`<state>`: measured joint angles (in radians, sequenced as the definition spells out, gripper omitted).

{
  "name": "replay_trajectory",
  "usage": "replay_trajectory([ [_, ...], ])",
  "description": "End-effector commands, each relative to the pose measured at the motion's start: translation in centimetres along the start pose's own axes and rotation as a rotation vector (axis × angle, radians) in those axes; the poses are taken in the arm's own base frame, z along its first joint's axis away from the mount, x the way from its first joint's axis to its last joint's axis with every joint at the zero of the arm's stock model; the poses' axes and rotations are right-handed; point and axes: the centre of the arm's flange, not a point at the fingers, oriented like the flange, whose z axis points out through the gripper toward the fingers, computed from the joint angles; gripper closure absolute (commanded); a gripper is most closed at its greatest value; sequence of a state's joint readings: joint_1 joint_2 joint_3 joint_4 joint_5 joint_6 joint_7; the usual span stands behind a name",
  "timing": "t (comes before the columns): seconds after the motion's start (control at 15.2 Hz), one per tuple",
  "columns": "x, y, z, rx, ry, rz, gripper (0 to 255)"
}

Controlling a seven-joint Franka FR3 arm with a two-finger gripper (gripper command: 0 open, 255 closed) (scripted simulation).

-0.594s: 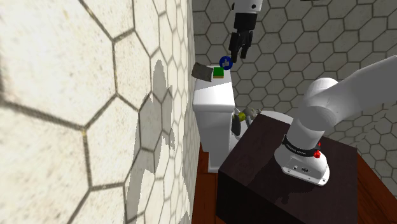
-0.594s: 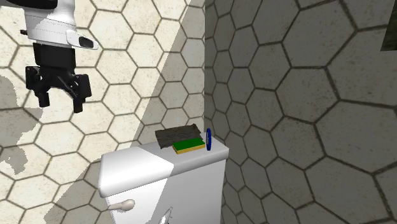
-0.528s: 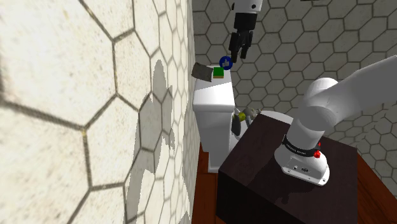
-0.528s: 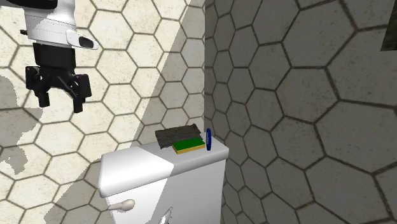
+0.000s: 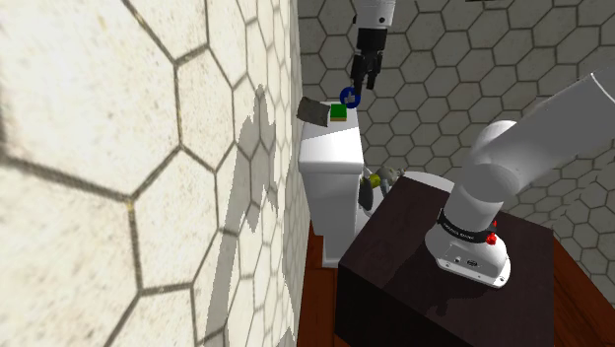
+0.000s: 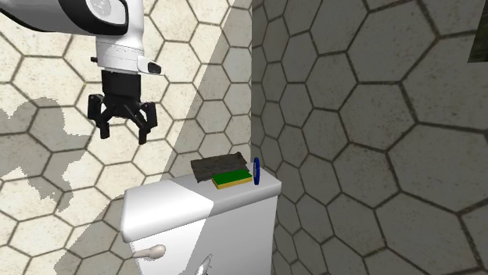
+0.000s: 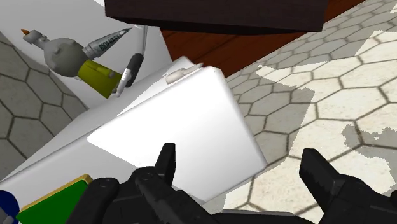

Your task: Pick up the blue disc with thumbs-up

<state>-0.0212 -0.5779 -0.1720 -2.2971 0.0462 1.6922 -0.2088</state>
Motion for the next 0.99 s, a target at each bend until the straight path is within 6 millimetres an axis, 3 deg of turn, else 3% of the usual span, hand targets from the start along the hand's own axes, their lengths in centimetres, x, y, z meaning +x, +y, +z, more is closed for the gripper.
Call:
replay_trajectory([
  [0.0, 1.4, 2.2, 0.5, -0.004, -0.003, -0.007, 0],
  [0.92, 11.7, 17.1, 3.8, -0.026, -0.029, -0.050, 0],
])
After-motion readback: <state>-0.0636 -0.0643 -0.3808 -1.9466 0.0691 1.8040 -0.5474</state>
